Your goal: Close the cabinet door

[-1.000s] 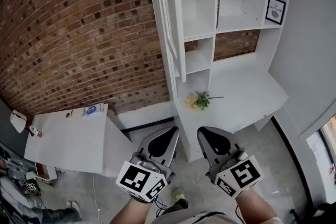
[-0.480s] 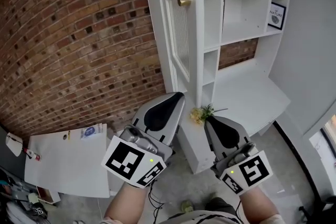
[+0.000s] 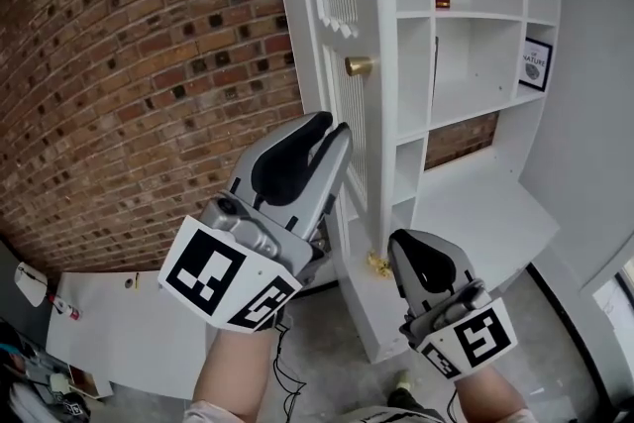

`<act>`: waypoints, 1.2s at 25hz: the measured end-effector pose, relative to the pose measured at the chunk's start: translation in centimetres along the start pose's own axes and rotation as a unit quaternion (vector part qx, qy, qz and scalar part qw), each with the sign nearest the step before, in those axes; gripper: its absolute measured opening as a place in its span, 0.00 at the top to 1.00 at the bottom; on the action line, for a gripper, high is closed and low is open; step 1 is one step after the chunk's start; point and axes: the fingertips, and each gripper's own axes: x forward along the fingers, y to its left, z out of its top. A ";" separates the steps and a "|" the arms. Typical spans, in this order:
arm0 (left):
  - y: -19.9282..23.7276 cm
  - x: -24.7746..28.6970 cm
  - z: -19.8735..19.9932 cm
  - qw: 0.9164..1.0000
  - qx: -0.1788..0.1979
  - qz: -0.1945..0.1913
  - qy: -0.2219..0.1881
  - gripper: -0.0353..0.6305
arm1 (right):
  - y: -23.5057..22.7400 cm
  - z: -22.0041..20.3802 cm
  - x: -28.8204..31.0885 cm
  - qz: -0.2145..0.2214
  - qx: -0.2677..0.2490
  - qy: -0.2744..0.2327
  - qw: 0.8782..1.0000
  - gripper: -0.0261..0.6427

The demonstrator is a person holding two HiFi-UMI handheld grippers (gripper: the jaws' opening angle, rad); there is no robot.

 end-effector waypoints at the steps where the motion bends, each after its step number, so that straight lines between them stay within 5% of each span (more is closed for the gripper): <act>1: 0.4 0.6 0.2 1.000 0.008 0.001 -0.001 0.84 | -0.3 0.3 0.3 0.003 -0.001 -0.005 1.000 0.93; 10: 2.3 4.1 0.6 0.999 0.046 -0.017 -0.005 0.76 | -2.4 0.6 1.7 0.018 0.007 -0.022 1.000 0.93; 20: 2.1 5.9 0.4 0.997 0.060 -0.052 -0.001 0.76 | -3.5 0.2 2.2 0.022 0.011 -0.024 0.999 0.93; 30: 1.5 7.5 0.1 0.997 0.060 -0.048 -0.007 0.81 | -5.2 -0.4 1.7 0.012 0.020 -0.023 0.999 0.93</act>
